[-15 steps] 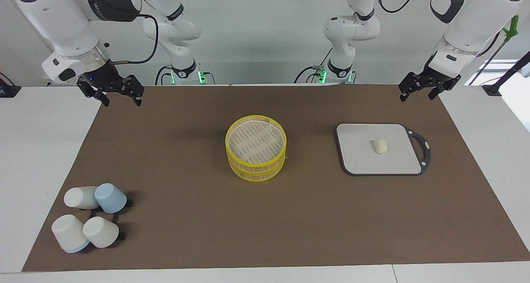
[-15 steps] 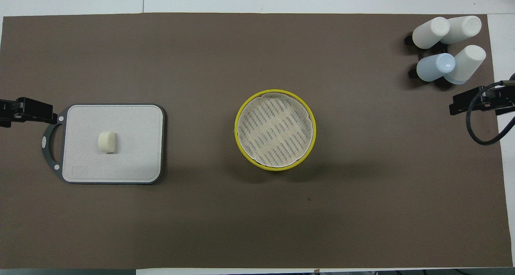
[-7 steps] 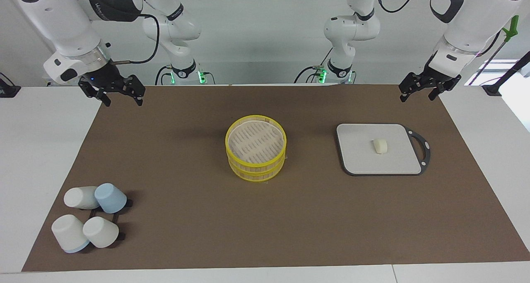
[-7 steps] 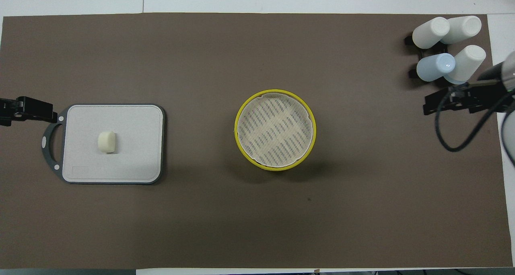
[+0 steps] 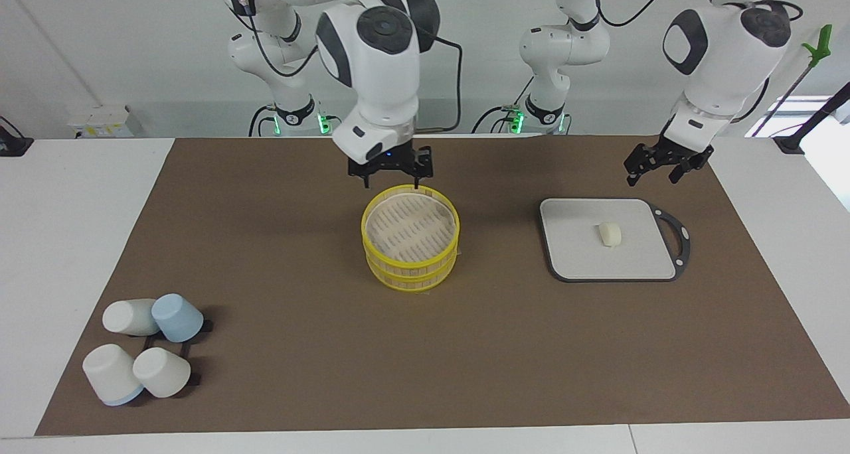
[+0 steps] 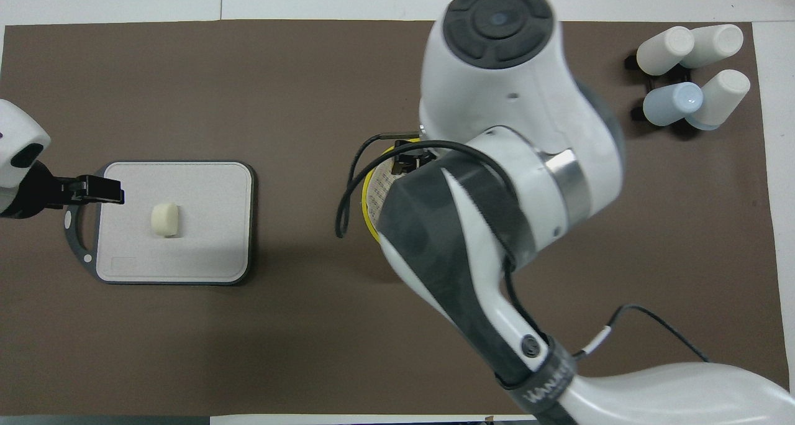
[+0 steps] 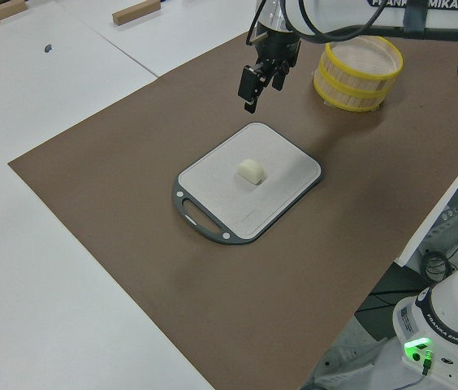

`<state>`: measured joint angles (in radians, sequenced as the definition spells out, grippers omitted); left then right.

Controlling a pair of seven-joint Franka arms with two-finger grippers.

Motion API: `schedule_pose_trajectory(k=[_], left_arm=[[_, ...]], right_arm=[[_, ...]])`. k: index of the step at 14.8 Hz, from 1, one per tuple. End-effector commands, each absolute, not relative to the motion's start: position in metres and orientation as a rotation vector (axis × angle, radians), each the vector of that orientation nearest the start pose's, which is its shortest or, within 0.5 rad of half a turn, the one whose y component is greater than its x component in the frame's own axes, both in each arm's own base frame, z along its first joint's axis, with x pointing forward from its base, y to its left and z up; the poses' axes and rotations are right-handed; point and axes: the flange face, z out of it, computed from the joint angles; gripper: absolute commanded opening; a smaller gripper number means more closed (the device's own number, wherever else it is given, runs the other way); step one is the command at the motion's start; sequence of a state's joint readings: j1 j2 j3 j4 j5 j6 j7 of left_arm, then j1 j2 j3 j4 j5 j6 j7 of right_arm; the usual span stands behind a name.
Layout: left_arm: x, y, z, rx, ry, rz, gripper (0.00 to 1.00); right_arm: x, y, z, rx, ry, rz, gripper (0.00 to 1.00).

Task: Place bun in steamer
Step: 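Lift the steamer lid with the right gripper while the left gripper grasps the bun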

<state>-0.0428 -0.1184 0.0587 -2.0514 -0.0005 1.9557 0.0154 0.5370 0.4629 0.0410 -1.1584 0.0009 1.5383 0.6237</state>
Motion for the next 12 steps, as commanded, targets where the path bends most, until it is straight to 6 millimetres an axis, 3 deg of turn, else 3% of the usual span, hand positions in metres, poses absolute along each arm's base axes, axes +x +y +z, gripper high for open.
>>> schedule_pose_trajectory(k=[1,2,3,5,8,9,12], left_arm=[[0.507,0.015,0.422,-3.134,0.023,-0.067,1.00],[0.507,0.019,0.406,-3.132,0.031,-0.083,1.00],[0.508,0.020,0.382,-3.129,0.044,-0.090,1.00],[0.512,0.016,0.339,-3.125,0.065,-0.105,1.00],[0.513,0.014,0.314,-3.107,0.250,-0.136,1.00],[0.513,0.013,0.309,-3.107,0.251,-0.129,1.00],[0.514,0.017,0.306,-3.108,0.246,-0.117,1.00]], right_arm=[[0.569,0.433,0.484,-3.195,0.066,0.034,1.00],[0.564,0.451,0.473,-3.187,0.028,-0.030,1.00],[0.557,0.455,0.439,-3.189,0.002,-0.031,1.00],[0.538,0.457,0.419,-3.167,-0.037,-0.073,1.00],[0.517,0.457,0.399,-3.158,-0.092,-0.086,1.00],[0.516,0.457,0.399,-3.152,-0.093,-0.096,0.94],[0.513,0.454,0.394,-3.159,-0.095,-0.080,0.55]])
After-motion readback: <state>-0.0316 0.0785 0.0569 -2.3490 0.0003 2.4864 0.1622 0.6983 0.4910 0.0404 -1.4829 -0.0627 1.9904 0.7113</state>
